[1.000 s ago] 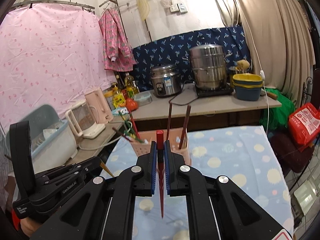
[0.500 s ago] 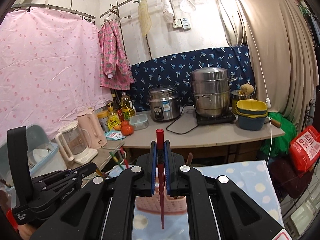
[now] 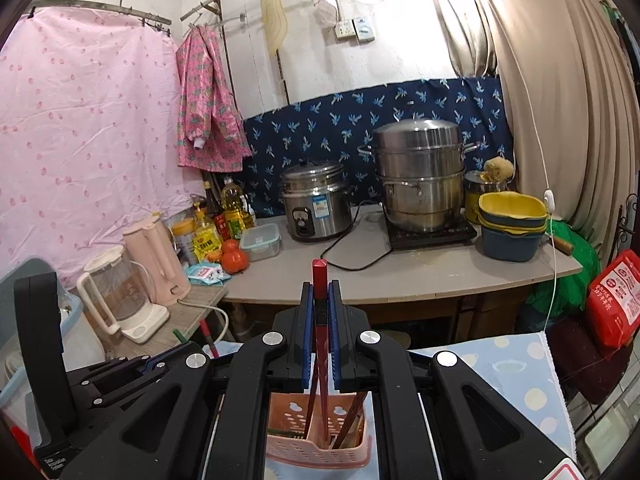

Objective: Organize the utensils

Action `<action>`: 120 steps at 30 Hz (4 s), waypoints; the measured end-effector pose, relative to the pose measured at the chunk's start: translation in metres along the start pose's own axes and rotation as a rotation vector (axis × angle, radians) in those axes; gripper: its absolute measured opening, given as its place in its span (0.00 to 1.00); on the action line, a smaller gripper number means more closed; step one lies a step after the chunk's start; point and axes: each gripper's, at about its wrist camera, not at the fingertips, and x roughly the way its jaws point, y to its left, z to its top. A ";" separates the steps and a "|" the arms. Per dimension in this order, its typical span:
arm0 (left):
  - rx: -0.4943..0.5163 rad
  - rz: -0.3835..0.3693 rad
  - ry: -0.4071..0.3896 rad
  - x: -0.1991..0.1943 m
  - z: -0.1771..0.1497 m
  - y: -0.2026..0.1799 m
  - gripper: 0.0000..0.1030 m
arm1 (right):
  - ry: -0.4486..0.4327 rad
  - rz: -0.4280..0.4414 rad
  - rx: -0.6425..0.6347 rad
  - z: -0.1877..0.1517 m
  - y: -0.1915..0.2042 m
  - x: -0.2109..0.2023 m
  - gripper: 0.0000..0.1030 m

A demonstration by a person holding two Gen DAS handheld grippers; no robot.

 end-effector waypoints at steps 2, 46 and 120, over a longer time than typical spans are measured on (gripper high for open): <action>-0.002 0.002 0.015 0.009 -0.003 0.002 0.01 | 0.020 -0.003 -0.001 -0.006 -0.001 0.012 0.07; -0.041 0.067 0.037 -0.053 -0.072 0.003 0.43 | 0.168 -0.035 -0.017 -0.106 0.003 -0.049 0.30; 0.016 0.279 0.176 -0.089 -0.199 -0.013 0.91 | 0.281 -0.142 -0.007 -0.215 -0.001 -0.125 0.94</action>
